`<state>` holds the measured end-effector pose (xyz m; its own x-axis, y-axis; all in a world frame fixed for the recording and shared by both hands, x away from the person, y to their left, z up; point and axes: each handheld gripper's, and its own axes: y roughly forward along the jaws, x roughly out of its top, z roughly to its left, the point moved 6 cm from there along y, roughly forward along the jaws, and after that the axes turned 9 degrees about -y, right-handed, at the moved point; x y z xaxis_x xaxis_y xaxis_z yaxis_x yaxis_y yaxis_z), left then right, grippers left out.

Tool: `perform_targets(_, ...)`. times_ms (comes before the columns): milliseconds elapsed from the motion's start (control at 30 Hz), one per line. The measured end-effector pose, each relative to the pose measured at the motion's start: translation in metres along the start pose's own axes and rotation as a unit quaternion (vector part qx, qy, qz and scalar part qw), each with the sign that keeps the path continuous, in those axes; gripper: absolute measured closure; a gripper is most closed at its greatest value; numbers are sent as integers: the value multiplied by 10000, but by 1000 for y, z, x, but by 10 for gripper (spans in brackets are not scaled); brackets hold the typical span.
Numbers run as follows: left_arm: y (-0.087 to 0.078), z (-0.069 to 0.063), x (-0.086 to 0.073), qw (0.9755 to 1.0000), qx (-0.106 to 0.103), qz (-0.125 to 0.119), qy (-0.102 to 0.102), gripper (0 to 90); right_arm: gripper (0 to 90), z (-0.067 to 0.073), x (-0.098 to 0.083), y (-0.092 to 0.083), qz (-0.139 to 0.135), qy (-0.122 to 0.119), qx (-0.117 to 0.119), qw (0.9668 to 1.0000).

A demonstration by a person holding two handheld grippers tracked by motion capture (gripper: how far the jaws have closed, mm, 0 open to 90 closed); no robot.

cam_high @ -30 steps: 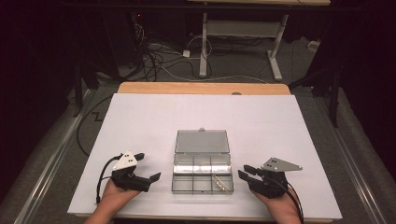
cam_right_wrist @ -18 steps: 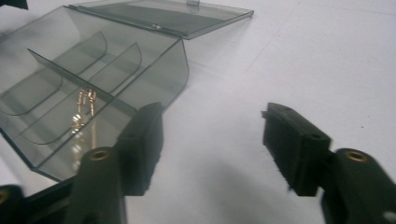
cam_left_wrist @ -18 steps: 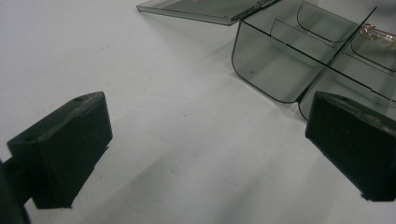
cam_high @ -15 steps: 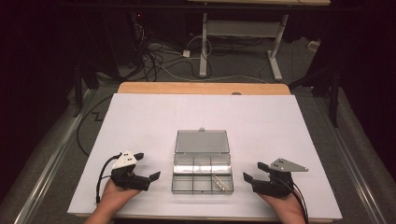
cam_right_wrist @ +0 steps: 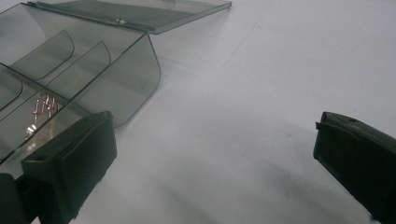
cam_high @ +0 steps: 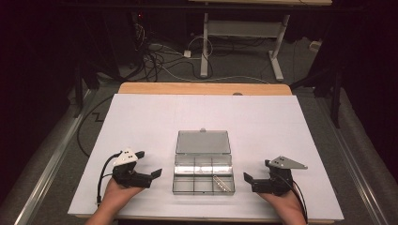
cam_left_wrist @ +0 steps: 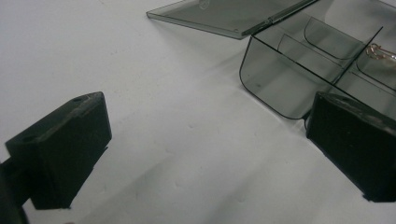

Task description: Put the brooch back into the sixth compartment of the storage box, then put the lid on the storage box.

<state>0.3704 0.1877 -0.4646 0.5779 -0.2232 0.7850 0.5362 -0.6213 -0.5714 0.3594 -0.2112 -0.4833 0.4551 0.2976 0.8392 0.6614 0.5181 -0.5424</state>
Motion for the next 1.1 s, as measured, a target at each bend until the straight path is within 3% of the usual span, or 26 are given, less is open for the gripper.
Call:
perform_targets(233, 15, 2, 11, 10000, 24, 69, -11, 0, 0, -6, 10, 8, -69, -41, -98, 9999)
perform_targets(533, 27, 6, 28, 9999, -54, 53, -99, 0, 0, -2, 31, 14, -172, -99, 23, 9998)
perform_targets(900, 41, 13, 46, 9997, -58, 6, -217, 0, 0, 0, 56, 38, -191, -260, 186, 9993)
perform_targets(1100, 50, 13, 55, 9997, -101, 16, -222, 0, 3, -2, 66, 52, -95, -184, 215, 9996)
